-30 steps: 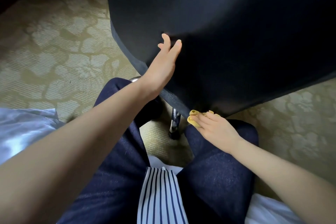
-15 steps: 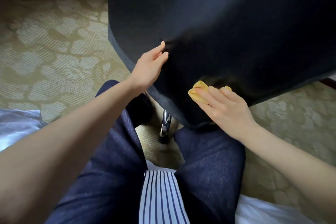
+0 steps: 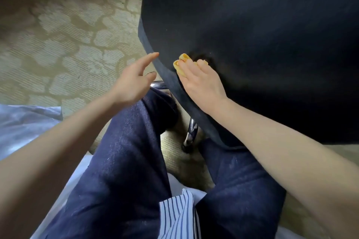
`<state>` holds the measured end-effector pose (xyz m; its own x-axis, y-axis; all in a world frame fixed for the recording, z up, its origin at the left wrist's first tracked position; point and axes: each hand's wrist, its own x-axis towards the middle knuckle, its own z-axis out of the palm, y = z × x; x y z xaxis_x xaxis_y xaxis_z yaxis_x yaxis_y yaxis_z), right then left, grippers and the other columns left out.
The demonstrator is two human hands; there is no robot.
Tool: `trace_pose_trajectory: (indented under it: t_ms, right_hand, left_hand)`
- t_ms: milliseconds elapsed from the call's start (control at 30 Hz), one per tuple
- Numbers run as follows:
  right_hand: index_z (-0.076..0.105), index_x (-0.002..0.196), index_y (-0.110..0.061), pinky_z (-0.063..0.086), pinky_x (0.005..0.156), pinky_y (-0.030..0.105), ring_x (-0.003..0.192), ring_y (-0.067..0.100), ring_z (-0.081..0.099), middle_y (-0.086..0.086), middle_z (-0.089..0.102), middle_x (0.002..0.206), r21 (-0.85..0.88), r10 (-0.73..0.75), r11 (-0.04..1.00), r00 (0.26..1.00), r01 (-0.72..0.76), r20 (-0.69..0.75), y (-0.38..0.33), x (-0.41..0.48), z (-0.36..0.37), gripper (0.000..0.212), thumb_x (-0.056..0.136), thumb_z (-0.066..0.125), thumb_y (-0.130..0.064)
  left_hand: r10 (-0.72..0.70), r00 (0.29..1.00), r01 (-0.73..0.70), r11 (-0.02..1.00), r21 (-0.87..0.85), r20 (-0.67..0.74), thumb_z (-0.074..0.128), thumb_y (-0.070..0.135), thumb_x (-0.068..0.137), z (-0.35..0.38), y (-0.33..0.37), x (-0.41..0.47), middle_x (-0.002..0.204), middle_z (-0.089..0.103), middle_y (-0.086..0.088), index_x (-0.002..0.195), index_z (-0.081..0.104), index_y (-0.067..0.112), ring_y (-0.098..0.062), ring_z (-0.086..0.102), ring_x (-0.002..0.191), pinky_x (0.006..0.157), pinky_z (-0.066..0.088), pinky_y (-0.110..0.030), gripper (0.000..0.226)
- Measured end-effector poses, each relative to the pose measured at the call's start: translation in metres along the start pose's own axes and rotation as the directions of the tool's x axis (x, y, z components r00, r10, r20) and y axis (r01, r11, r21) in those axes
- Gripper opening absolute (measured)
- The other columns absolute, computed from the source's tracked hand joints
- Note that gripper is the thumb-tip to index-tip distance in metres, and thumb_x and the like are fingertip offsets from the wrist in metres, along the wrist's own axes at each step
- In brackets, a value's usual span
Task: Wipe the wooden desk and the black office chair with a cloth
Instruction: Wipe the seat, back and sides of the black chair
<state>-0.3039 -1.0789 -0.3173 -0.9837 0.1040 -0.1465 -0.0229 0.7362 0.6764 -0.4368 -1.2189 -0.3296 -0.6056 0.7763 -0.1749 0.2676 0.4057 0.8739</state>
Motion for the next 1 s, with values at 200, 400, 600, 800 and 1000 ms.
trace_pose_trajectory:
  t_ms: [200,400,600,800,1000]
  right_hand:
    - [0.008,0.149,-0.003,0.022,0.112,0.036,0.143,0.027,0.017,0.014,0.015,0.156,0.196,-0.039,0.980,0.996,0.022,0.080,-0.037,0.023,0.033,0.054,0.102,0.031,-0.012]
    - [0.017,0.150,-0.005,0.024,0.111,0.036,0.143,0.030,0.014,0.014,0.014,0.157,0.087,-0.253,0.966,0.957,0.243,0.143,-0.057,-0.012,0.061,0.063,0.097,0.048,-0.024]
    - [0.042,0.140,-0.008,0.031,0.105,0.035,0.126,0.024,0.039,0.004,0.040,0.143,0.203,-0.286,0.948,0.937,0.247,0.198,-0.053,-0.082,0.074,0.051,0.092,0.055,-0.017]
    - [0.061,0.126,-0.015,0.047,0.091,0.028,0.111,0.016,0.060,-0.002,0.061,0.128,0.235,-0.112,0.967,0.993,0.100,0.038,-0.018,-0.162,0.064,0.053,0.076,0.077,-0.017]
    - [0.058,0.129,-0.012,0.047,0.087,0.032,0.106,0.019,0.063,0.002,0.059,0.131,0.081,-0.017,0.996,0.986,0.031,-0.169,0.030,-0.208,0.042,0.048,0.085,0.056,0.006]
  left_hand:
    - [-0.029,0.994,0.031,0.999,-0.016,0.109,0.050,0.011,0.094,0.005,-0.001,0.010,0.116,0.043,0.003,0.149,0.022,0.030,-0.012,0.038,0.102,0.095,0.030,-0.025,0.064]
    - [0.006,0.988,-0.015,0.998,0.062,0.153,0.047,0.013,0.096,0.019,0.014,0.013,0.113,0.044,0.004,0.149,0.022,0.030,0.006,0.042,0.076,0.066,0.028,0.006,0.062]
    - [0.146,0.970,-0.158,0.986,0.050,0.194,0.045,0.015,0.098,0.032,0.024,0.001,0.158,0.009,0.010,0.150,0.016,0.031,-0.003,0.012,0.141,0.097,0.007,0.004,0.061]
    - [0.233,0.956,-0.235,0.972,-0.009,0.180,0.047,0.016,0.097,0.055,0.038,0.001,0.158,-0.009,0.008,0.150,-0.004,0.030,0.007,0.002,0.134,0.099,0.008,0.003,0.076]
    - [0.229,0.944,-0.242,0.970,0.026,0.239,0.050,0.014,0.095,0.075,0.043,0.001,0.156,-0.022,0.001,0.148,-0.018,0.027,0.009,-0.003,0.128,0.099,0.007,-0.006,0.087]
